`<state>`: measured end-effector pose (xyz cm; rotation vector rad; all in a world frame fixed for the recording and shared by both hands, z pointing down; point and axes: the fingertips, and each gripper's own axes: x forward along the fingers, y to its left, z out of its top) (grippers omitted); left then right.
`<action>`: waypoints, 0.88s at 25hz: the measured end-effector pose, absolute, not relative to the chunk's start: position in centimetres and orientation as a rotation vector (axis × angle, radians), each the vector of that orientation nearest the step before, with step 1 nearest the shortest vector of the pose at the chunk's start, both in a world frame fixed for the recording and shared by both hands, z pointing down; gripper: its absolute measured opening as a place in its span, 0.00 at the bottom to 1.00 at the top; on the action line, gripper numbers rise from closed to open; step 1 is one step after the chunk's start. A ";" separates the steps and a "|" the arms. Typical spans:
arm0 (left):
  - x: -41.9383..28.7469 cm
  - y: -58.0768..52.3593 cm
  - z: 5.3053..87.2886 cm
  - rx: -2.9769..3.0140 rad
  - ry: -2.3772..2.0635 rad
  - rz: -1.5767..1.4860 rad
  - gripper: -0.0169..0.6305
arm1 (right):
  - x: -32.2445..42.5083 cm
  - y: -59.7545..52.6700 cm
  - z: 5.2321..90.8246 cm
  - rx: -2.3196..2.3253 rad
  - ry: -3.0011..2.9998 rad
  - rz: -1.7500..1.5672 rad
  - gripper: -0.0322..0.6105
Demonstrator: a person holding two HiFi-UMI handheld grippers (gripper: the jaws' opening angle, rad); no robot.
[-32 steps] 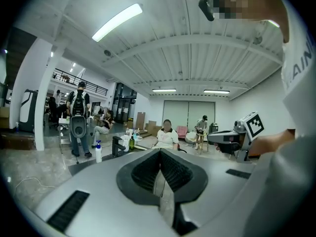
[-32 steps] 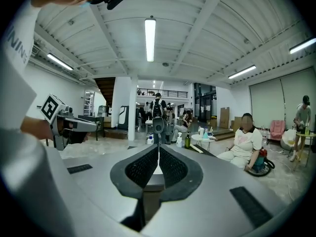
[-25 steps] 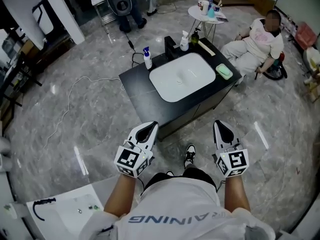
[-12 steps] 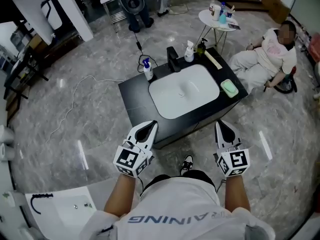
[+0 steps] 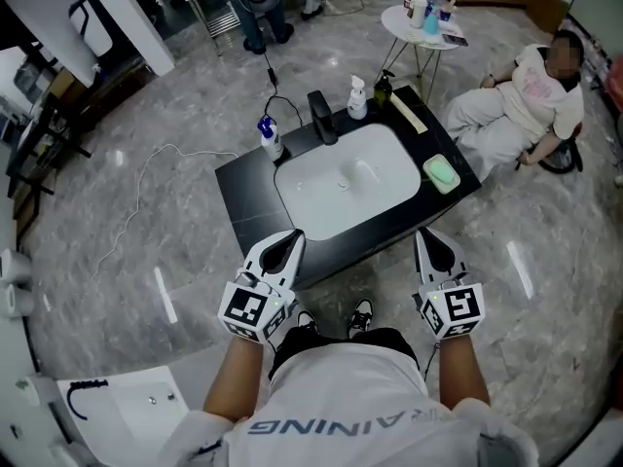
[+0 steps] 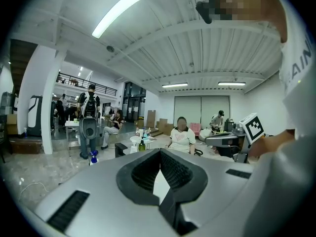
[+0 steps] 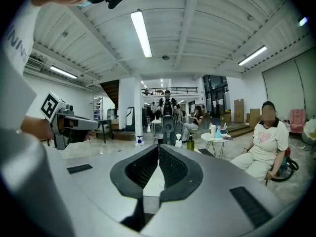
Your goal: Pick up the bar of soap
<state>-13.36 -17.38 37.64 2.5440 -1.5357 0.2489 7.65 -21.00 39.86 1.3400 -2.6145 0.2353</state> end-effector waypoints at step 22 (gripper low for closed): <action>-8.5 -24.4 39.3 2.656 -1.231 0.234 0.03 | 15.5 -24.9 43.7 1.586 -2.288 0.277 0.08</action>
